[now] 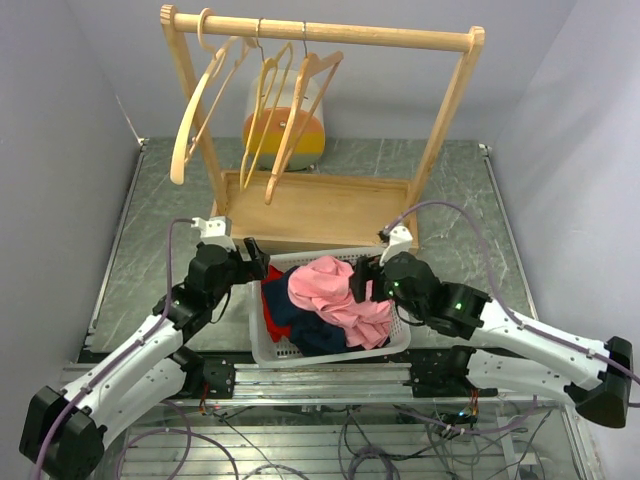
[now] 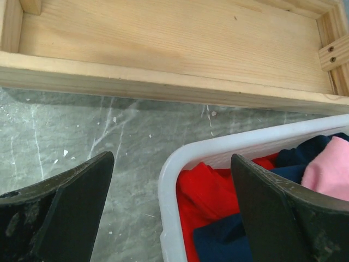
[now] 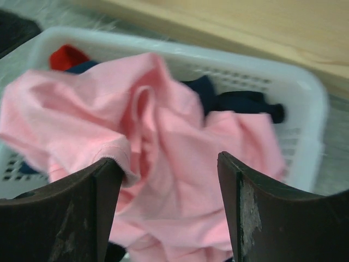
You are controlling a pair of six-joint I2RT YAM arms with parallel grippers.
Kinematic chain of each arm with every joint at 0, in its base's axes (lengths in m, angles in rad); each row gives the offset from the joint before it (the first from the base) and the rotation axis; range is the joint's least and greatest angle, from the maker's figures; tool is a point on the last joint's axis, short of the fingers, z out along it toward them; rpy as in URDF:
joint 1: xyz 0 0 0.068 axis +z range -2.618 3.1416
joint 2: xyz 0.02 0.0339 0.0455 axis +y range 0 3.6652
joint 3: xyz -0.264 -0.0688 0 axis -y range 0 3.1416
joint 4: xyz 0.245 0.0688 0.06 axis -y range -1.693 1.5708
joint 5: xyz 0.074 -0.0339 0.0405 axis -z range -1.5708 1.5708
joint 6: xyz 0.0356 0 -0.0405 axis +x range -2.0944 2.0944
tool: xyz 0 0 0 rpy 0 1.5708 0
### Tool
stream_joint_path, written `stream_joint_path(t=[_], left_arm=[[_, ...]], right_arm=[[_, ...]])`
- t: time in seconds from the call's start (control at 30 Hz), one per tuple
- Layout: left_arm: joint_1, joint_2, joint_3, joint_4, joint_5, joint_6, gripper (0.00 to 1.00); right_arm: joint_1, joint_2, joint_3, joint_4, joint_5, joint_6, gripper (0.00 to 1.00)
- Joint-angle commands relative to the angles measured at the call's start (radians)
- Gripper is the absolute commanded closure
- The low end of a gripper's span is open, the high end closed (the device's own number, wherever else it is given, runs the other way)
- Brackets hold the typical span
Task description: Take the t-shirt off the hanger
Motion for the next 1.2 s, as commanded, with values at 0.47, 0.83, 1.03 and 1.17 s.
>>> stream_joint_path(t=[0.47,0.83,1.03,1.17], left_arm=[[0.007,-0.007,-0.051,0.126,-0.182,0.02,0.01],[0.008,-0.004,-0.054,0.138,-0.164,0.006,0.01],[0.008,-0.013,-0.051,0.115,-0.175,0.006,0.01],[0.009,-0.016,-0.054,0.102,-0.186,0.001,0.0]], right_arm=[[-0.951,-0.123,-0.082,0.088,-0.476,-0.209,0.34],[-0.944,-0.161,-0.079,0.209,-0.932,-0.162,0.32],[-0.848,-0.126,-0.096,0.218,-0.876,-0.132,0.0],[-0.652,-0.046,-0.091,0.218,-0.694,-0.137,0.0]])
